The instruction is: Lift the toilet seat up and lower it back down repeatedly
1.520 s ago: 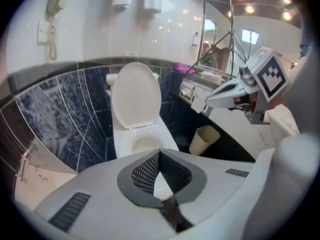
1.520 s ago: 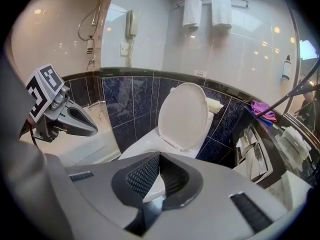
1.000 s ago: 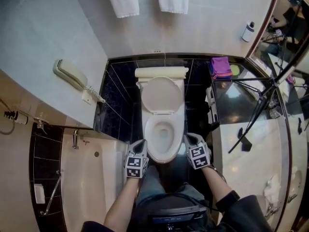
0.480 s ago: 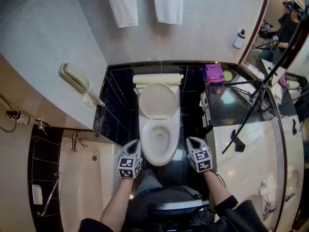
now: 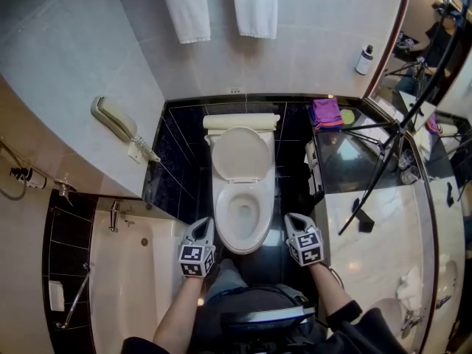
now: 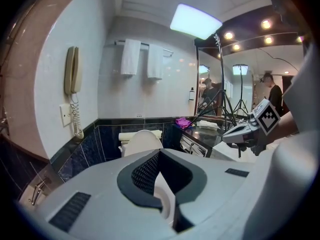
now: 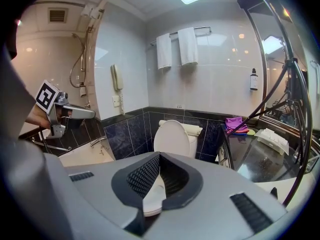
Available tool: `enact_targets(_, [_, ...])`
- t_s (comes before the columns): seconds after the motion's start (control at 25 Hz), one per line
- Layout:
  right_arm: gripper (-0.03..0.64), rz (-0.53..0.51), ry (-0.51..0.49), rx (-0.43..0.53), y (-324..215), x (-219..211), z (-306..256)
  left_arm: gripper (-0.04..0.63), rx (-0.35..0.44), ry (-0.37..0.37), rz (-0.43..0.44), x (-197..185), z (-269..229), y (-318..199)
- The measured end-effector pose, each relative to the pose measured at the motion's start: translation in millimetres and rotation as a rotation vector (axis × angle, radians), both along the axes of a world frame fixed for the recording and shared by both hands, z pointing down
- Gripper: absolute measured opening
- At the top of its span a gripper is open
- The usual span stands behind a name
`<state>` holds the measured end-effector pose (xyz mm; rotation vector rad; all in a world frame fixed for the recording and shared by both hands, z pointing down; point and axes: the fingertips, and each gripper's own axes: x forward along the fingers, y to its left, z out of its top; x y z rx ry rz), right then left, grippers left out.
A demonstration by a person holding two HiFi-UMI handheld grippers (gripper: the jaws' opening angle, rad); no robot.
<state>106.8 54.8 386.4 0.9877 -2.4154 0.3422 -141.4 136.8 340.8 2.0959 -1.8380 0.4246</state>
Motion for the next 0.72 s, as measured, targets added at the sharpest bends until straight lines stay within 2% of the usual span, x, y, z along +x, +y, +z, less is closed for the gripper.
enact_targets(0.28, [0.02,-0.005,-0.004,-0.012,1,-5,0,0.0,0.007,-0.022,0.003,-1,1,-2])
enact_targets(0.48, [0.023,0.037,0.007,-0.053,-5,-4,24,0.0,0.017,-0.056,0.026,-1,4,-8])
enact_targets(0.52, [0.031,0.051,0.003,-0.074,-6,-4,31,0.0,0.017,-0.061,0.03,-2,5,-10])
enact_targets(0.72, [0.166,0.144,-0.03,-0.203,-20,-3,83,0.0,-0.004,-0.077,0.056,-6,28,-25])
